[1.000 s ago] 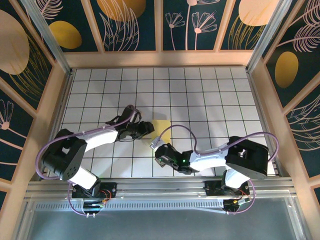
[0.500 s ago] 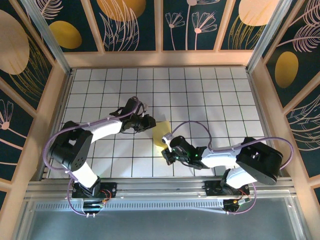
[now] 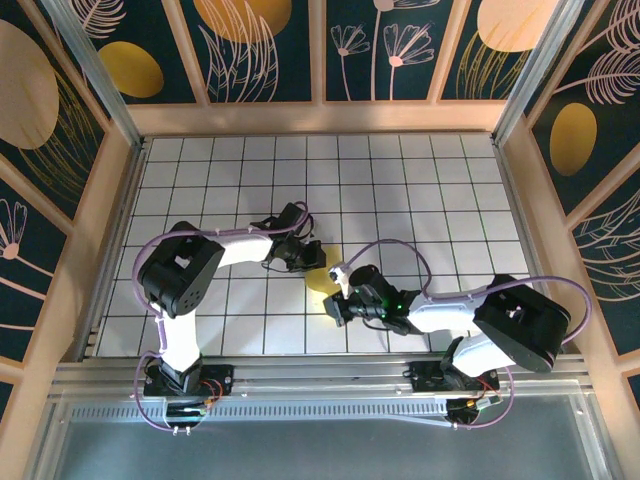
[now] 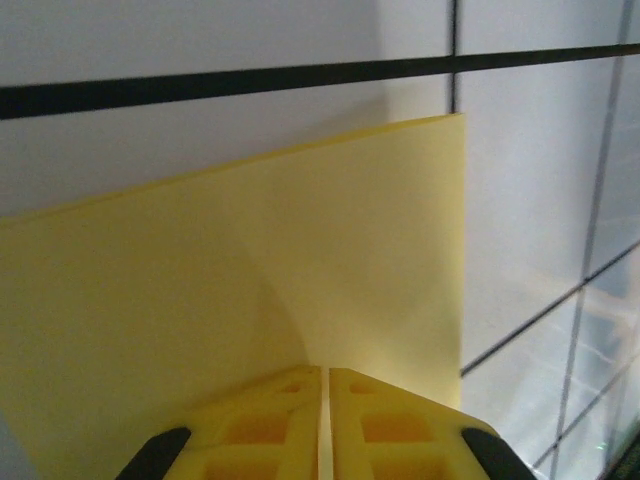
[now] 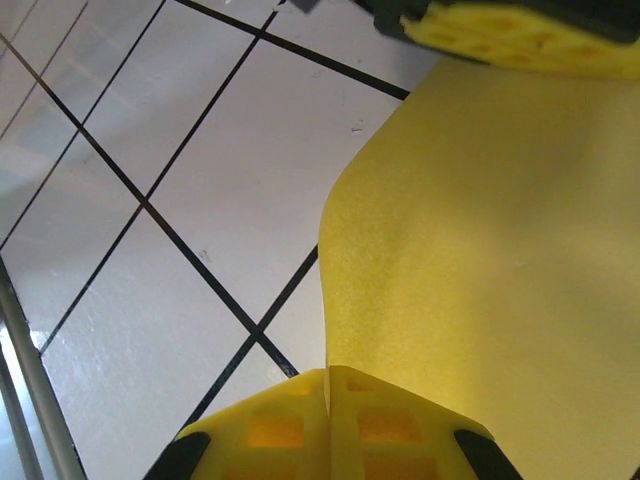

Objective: Fold a paper plane with a square sheet of paper (fold left side to right side)
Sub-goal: Third fold the triangle at the center of the table.

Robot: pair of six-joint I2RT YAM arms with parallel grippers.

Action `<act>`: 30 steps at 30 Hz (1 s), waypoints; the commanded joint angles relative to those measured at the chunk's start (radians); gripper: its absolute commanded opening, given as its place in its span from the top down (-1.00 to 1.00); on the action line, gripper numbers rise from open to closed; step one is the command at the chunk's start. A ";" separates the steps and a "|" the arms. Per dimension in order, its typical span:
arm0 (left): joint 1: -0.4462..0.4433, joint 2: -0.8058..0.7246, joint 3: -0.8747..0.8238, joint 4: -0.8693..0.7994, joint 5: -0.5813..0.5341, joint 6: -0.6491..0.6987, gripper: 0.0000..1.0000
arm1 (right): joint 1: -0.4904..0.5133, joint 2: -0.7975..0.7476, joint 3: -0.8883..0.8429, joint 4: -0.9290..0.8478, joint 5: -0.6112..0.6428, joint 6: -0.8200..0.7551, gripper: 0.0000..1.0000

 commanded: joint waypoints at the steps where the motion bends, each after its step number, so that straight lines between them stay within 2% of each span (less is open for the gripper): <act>1: -0.006 0.032 0.012 -0.051 -0.039 0.034 0.83 | -0.023 0.010 -0.006 0.034 -0.045 0.033 1.00; 10: -0.012 0.046 -0.005 -0.057 -0.076 0.040 0.91 | -0.082 0.023 0.020 -0.031 -0.046 0.067 1.00; 23: -0.015 0.043 -0.006 -0.055 -0.085 0.035 0.94 | -0.123 0.035 0.054 -0.117 0.079 0.078 1.00; 30: -0.017 0.044 -0.007 -0.054 -0.088 0.034 0.94 | -0.143 0.040 0.069 -0.137 0.080 0.068 1.00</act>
